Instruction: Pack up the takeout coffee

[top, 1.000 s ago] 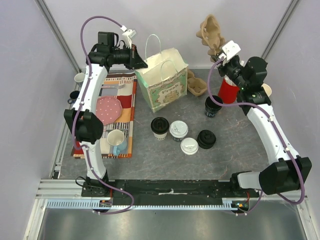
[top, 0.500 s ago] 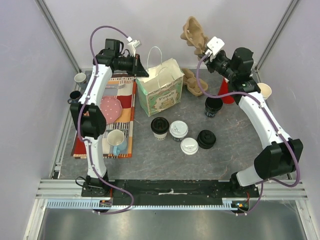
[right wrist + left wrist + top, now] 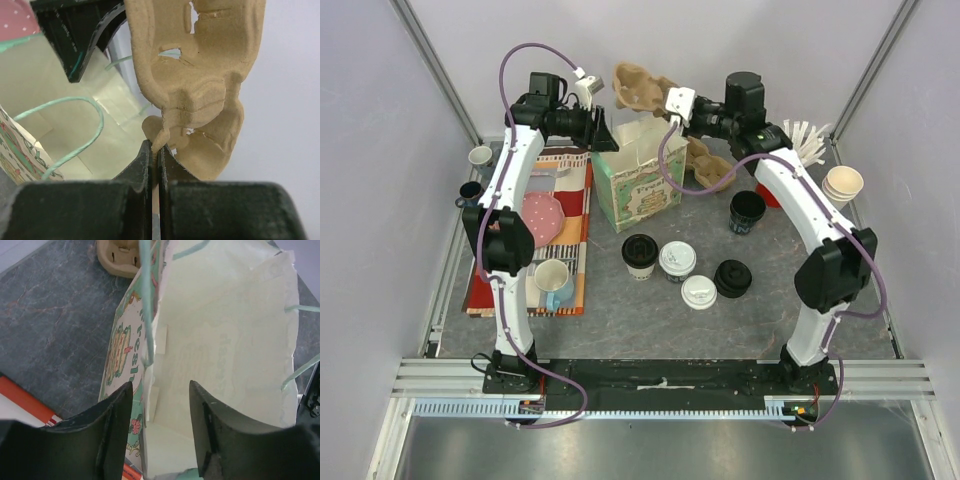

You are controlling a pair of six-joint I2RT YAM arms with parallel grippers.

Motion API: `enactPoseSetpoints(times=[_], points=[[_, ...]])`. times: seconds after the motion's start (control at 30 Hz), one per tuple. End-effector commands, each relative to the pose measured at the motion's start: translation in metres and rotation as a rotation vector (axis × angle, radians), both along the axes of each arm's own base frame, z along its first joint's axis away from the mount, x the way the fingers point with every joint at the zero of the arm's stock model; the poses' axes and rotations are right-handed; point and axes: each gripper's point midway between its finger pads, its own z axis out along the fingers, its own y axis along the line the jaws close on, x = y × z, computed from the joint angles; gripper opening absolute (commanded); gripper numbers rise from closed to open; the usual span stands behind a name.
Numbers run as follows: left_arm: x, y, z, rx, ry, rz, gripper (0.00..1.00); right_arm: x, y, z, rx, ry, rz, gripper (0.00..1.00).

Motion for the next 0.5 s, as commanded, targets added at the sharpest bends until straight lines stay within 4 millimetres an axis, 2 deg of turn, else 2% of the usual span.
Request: enactPoseSetpoints(times=[0.0, 0.07, 0.1, 0.17, 0.27, 0.37, 0.4, 0.47], points=[[0.008, 0.008, 0.024, 0.037, -0.118, 0.014, 0.58, 0.000, 0.019, -0.011, -0.095, -0.048, 0.129, 0.00], [0.010, 0.013, 0.032, 0.033, -0.137, 0.032, 0.63, 0.008, 0.024, -0.022, -0.103, -0.030, 0.147, 0.00], [0.010, 0.013, 0.035, 0.031, -0.142, 0.034, 0.65, 0.007, 0.025, -0.018, -0.109, -0.031, 0.155, 0.00], [0.010, 0.017, 0.044, 0.029, -0.160, 0.048, 0.68, 0.011, 0.030, -0.028, -0.138, -0.021, 0.175, 0.00], [0.008, 0.020, 0.049, 0.030, -0.167, 0.051, 0.69, 0.006, 0.033, -0.035, -0.196, -0.032, 0.182, 0.00], [0.006, 0.023, 0.050, 0.037, -0.166, 0.057, 0.69, -0.008, 0.035, -0.042, -0.259, -0.031, 0.195, 0.00], [0.006, 0.024, 0.051, 0.039, -0.167, 0.062, 0.69, -0.012, 0.033, -0.051, -0.291, -0.012, 0.184, 0.00], [0.007, 0.029, 0.055, 0.046, -0.177, 0.079, 0.69, -0.021, 0.035, -0.048, -0.318, -0.034, 0.192, 0.00]])
